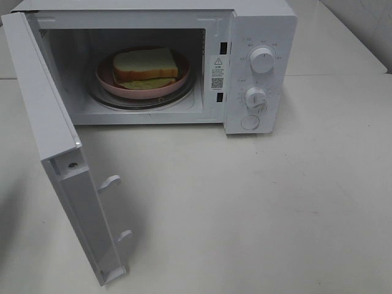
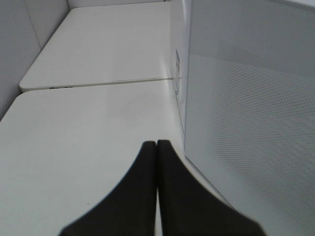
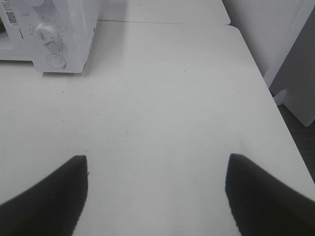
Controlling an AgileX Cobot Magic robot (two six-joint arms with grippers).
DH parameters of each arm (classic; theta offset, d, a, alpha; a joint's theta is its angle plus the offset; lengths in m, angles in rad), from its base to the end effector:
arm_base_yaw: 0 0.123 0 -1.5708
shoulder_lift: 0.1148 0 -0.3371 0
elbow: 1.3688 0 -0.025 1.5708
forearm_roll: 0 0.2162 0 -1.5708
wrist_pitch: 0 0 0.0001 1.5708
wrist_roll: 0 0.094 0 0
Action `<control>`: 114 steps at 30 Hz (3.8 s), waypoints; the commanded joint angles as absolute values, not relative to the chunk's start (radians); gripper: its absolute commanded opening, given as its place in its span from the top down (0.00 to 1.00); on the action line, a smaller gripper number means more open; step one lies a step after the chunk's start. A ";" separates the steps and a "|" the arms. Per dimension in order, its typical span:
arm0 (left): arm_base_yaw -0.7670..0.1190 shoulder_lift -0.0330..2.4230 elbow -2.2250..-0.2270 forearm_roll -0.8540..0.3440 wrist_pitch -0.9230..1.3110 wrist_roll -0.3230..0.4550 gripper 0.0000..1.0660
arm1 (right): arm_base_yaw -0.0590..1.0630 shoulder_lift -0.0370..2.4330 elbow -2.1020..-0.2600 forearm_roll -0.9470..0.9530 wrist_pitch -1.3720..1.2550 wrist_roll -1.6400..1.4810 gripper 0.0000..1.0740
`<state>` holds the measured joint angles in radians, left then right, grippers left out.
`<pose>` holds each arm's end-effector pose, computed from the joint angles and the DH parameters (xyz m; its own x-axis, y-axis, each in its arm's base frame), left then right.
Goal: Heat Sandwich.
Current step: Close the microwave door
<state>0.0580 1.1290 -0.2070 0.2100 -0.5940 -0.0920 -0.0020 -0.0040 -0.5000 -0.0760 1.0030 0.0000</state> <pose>0.1462 -0.0025 0.2755 -0.2426 0.0682 -0.9677 0.0756 0.9958 0.0513 -0.0835 -0.0059 0.2640 -0.4012 -0.0400 -0.9151 0.0443 0.9970 -0.0630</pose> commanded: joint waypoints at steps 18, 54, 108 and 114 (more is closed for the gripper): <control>-0.115 1.483 -0.326 0.363 -0.887 -0.169 1.00 | -0.010 -0.029 -0.498 -0.072 0.996 0.000 0.30; -0.614 1.801 -0.717 -0.205 -0.776 0.059 1.00 | -0.010 -0.029 -0.498 -0.072 0.996 0.000 0.30; -0.681 2.010 -1.201 -0.488 -0.526 0.275 1.00 | -0.010 -0.029 -0.498 -0.072 0.996 0.000 0.30; -0.681 1.993 -1.201 -0.488 -0.460 0.275 1.00 | -0.010 -0.029 -0.498 -0.072 0.996 0.000 0.30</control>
<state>-0.7060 2.0130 -1.1780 -0.4510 -0.3980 0.2760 -0.0020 -0.0040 -0.5000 -0.0750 1.0030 0.0000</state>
